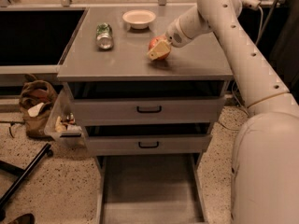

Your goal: Pick apple from bottom drawer and place on counter

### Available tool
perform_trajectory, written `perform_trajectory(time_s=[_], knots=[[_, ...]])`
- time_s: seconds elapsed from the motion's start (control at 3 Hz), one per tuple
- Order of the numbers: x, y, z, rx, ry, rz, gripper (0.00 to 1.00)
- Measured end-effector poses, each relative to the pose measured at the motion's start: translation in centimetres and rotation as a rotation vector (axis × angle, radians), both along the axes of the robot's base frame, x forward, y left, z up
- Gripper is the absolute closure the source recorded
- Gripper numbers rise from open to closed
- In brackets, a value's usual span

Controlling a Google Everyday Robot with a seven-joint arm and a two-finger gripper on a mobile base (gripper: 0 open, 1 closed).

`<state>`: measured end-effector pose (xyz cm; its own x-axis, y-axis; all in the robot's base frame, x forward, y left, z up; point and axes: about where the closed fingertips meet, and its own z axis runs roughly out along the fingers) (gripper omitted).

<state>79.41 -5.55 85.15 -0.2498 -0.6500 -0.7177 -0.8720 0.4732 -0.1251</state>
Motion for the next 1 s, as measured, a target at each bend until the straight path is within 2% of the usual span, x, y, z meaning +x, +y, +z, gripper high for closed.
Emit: perform_trajectory(time_s=[0.33,0.67,1.0], knots=[[0.0,0.0,0.0,0.000,0.000,0.000,0.00],[-0.1,-0.2,0.2,0.004,-0.007,-0.007,0.00],[-1.2,-3.0,2.9,0.027,-0.065,-0.074,0.00]])
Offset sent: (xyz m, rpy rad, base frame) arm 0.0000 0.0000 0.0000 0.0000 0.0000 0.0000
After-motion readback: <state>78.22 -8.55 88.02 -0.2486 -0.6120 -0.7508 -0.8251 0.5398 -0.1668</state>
